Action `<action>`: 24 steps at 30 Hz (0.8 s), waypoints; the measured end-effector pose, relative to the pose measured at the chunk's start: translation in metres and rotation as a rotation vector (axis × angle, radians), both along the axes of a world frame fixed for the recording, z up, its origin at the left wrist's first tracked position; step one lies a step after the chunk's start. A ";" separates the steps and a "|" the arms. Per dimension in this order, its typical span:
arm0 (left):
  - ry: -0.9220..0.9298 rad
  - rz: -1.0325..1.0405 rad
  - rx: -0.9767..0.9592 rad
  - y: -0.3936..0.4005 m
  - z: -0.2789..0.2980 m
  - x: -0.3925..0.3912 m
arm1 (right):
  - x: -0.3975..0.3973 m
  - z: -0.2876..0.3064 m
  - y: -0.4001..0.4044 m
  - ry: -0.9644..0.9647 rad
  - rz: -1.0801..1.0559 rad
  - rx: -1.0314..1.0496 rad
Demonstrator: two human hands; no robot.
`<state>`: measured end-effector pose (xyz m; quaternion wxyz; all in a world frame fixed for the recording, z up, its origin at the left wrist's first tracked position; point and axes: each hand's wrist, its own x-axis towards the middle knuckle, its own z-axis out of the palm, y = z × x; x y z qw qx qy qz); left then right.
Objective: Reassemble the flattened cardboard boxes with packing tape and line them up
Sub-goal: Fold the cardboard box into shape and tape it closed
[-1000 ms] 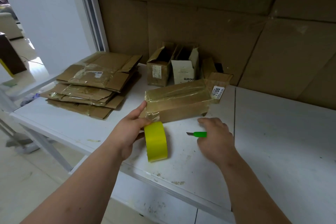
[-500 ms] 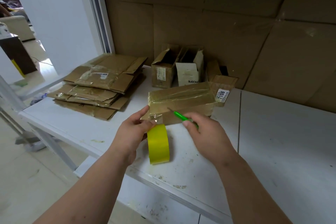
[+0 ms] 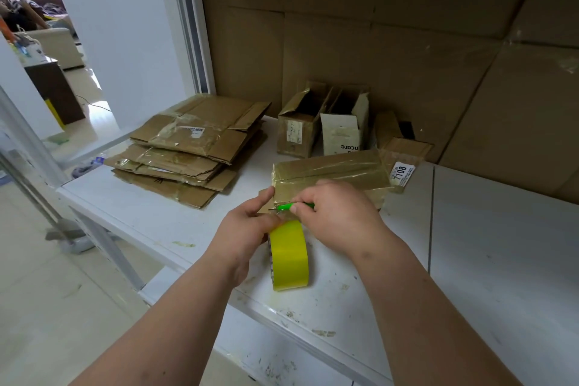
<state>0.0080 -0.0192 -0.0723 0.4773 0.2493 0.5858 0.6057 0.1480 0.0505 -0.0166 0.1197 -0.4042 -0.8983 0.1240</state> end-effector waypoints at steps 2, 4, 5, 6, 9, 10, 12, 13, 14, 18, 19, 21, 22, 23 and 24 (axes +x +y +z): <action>-0.005 -0.001 -0.008 0.002 -0.002 -0.002 | -0.004 0.001 0.000 -0.044 0.011 0.026; 0.005 -0.003 -0.017 0.004 -0.004 -0.005 | -0.008 0.002 0.000 -0.081 0.025 0.052; 0.013 -0.005 -0.023 0.004 -0.004 -0.006 | -0.009 0.003 0.000 -0.095 0.028 0.058; 0.020 -0.004 -0.029 0.005 -0.004 -0.007 | -0.009 0.004 0.000 -0.107 0.027 0.056; 0.036 -0.014 -0.047 0.006 -0.005 -0.008 | -0.004 0.005 0.003 -0.127 0.004 0.035; 0.040 -0.019 -0.056 0.007 -0.005 -0.009 | -0.003 0.004 0.003 -0.127 -0.004 0.027; 0.037 -0.010 -0.069 0.010 -0.006 -0.009 | -0.006 0.003 0.003 -0.125 -0.012 0.021; 0.032 -0.002 -0.074 0.012 -0.007 -0.009 | -0.009 0.003 0.004 -0.127 -0.009 0.023; 0.030 0.006 -0.080 0.013 -0.007 -0.009 | -0.012 0.003 0.004 -0.132 -0.006 0.024; 0.026 0.016 -0.091 0.015 -0.010 -0.012 | -0.007 0.004 0.008 -0.110 -0.017 -0.034; 0.026 0.020 -0.093 0.015 -0.011 -0.012 | -0.006 0.003 0.008 -0.102 -0.021 -0.037; 0.037 0.019 -0.089 0.017 -0.010 -0.011 | -0.010 0.000 0.008 -0.121 -0.008 0.010; 0.045 0.016 -0.092 0.017 -0.009 -0.010 | -0.014 -0.001 0.007 -0.139 0.001 0.042; 0.058 0.012 -0.096 0.017 -0.008 -0.010 | -0.016 -0.003 0.007 -0.144 0.002 0.059; 0.071 0.014 -0.101 0.017 -0.007 -0.010 | -0.016 -0.004 0.008 -0.137 0.000 0.060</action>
